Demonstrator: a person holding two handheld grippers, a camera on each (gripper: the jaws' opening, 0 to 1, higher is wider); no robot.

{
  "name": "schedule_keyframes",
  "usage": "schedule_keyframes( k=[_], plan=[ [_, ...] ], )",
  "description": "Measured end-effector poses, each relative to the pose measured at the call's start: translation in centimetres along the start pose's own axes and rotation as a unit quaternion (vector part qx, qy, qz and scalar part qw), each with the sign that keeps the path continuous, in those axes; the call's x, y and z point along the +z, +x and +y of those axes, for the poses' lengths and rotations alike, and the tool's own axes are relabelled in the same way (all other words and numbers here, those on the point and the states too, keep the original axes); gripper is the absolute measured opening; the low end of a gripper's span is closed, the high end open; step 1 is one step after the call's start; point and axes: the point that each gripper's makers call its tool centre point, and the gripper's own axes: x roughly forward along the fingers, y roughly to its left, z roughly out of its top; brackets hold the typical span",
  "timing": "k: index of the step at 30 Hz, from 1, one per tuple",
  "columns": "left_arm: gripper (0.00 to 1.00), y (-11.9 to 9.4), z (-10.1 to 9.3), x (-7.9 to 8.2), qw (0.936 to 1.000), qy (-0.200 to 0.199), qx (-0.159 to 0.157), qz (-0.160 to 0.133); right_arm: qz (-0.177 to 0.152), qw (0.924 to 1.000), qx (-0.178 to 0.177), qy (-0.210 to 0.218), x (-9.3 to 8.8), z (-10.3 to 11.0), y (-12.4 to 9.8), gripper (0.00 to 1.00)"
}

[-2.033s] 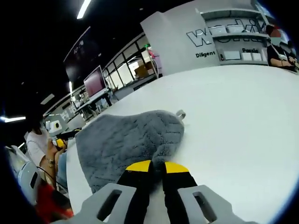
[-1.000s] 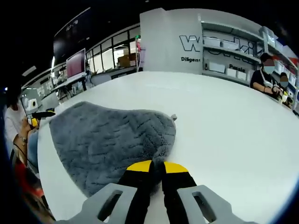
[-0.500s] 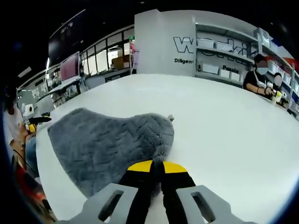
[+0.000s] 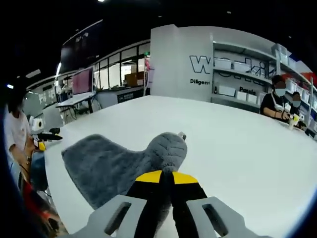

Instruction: Fold the towel on the table until its edges align and the towel forms a compact rectangular stack.

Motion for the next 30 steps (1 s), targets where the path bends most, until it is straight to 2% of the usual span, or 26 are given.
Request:
schedule_keyframes(
  k=[5,12,17,24,30],
  plan=[
    [0.93,0.2,-0.2,-0.2,1.0,0.005,-0.001,0.006,-0.012,0.9996,0.006,-0.026,1.4,1.5,-0.4,0.01],
    [0.93,0.3,-0.4,-0.3,1.0,0.005,-0.005,0.006,-0.033,0.9985,0.012,-0.043,3.2,3.3,-0.7,0.01],
    [0.93,0.1,-0.4,-0.4,0.9999,0.005,-0.006,0.008,-0.047,0.9974,0.031,-0.045,4.3,4.9,-0.9,0.01],
    [0.93,0.2,-0.7,-0.4,0.9999,0.006,-0.008,0.009,-0.065,0.9948,0.049,-0.061,6.3,7.0,-0.5,0.01],
    [0.93,0.3,-1.0,-0.8,0.9997,0.016,-0.01,0.019,-0.068,0.9927,0.063,-0.077,7.1,8.8,0.1,0.01]
  ],
)
